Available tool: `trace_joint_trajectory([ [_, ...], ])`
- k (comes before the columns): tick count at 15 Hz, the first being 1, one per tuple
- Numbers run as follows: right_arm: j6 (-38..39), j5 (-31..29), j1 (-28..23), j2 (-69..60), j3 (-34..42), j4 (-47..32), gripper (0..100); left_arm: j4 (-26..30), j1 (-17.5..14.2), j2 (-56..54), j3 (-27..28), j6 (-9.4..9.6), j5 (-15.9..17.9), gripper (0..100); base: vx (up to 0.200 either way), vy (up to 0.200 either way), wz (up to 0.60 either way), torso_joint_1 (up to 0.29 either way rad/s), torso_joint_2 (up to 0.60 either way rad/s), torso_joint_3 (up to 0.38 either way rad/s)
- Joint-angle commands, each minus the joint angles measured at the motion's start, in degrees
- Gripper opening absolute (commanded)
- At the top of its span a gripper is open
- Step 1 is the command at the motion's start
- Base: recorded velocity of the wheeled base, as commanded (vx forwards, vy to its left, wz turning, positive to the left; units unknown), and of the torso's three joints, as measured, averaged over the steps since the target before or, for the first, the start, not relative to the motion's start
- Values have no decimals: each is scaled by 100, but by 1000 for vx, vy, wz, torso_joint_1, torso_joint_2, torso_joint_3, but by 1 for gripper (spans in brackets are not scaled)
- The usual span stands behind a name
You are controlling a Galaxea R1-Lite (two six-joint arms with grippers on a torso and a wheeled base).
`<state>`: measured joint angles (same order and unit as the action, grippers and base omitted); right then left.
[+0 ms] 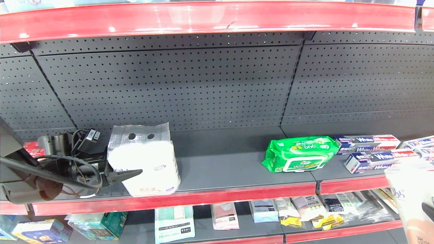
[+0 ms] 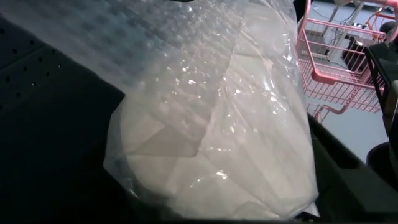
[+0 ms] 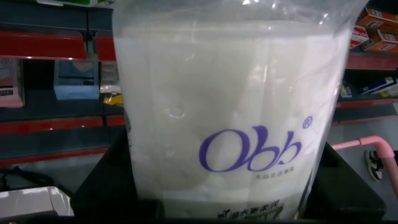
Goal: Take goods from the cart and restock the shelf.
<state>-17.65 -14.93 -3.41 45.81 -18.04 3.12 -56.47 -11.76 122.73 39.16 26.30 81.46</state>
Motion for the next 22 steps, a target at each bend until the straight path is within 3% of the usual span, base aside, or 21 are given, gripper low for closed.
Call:
trace_joint_trajectory([
  [1, -1, -1, -1, -2, 2, 4, 0, -31, -10, -4, 13, 7, 10, 100, 0, 0, 0, 0, 0, 0],
  [5, 7, -10, -1, -20, 20, 4, 0, -31, -36, -83, -13, 16, 19, 100, 0, 0, 0, 0, 0, 0],
  [8, -1, -10, -1, -81, 29, 4, 0, -49, -247, -356, -365, 69, 19, 100, 0, 0, 0, 0, 0, 0],
  [13, -1, -10, 16, -125, 29, 4, 0, -892, -581, -443, -760, -2, 46, 100, 0, 0, 0, 0, 0, 0],
  [16, -10, -10, 16, -187, 46, -4, 0, -1762, -854, -452, -1217, -2, 54, 100, 0, 0, 0, 0, 0, 0],
  [20, -19, 8, 25, -283, 73, -4, 0, -2712, -951, -461, -1710, -388, 46, 100, 0, 0, 0, 0, 0, 0],
  [22, -37, 17, 25, -301, 90, -4, 0, -3353, -1082, -452, -1912, -784, 46, 100, 0, 0, 0, 0, 0, 0],
])
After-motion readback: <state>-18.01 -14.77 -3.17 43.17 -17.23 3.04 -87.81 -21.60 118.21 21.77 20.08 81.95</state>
